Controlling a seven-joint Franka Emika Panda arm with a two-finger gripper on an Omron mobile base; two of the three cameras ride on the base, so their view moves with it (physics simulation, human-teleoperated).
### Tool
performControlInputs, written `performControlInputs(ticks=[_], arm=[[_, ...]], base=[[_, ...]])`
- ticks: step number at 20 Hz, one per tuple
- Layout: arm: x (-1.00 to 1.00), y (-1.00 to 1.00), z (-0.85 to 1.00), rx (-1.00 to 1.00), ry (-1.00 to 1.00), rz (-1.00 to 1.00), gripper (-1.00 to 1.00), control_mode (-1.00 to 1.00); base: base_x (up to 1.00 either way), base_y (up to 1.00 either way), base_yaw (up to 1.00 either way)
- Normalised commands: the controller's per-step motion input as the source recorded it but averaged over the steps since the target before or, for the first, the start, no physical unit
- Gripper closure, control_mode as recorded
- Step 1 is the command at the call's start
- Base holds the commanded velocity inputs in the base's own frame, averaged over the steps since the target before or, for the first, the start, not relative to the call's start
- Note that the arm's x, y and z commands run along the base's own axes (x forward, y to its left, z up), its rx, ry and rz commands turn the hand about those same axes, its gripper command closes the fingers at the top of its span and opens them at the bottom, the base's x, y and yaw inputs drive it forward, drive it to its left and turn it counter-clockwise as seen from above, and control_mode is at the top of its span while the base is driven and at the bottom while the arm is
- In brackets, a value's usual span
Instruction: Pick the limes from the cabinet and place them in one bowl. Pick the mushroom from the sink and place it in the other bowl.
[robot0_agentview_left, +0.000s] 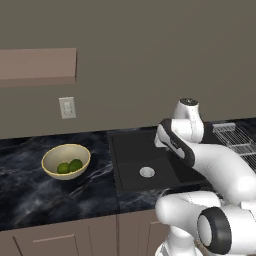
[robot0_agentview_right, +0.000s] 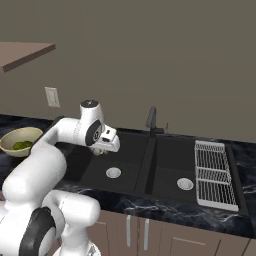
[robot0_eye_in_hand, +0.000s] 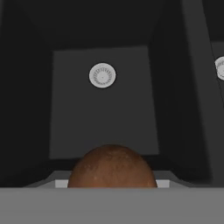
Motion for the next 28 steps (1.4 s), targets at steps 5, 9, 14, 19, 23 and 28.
performControlInputs(ticks=[5,9,14,19,23,28], arm=[[0.0,0.0,0.0,0.0,0.0,0.0,1.0,-1.0],[0.0,-0.07,-0.02,0.0,0.0,0.0,1.0,1.0],[0.0,0.0,0.0,0.0,0.0,0.0,1.0,1.0],[0.0,0.0,0.0,0.0,0.0,0.0,1.0,1.0],[0.0,0.0,0.0,0.0,0.0,0.0,1.0,1.0],[0.0,0.0,0.0,0.0,0.0,0.0,1.0,1.0]], base=[[0.0,0.0,0.0],[0.0,-0.12,0.0],[0.0,-0.62,0.0],[0.03,-0.65,0.0],[0.11,-0.59,0.0],[0.14,-0.58,0.01]])
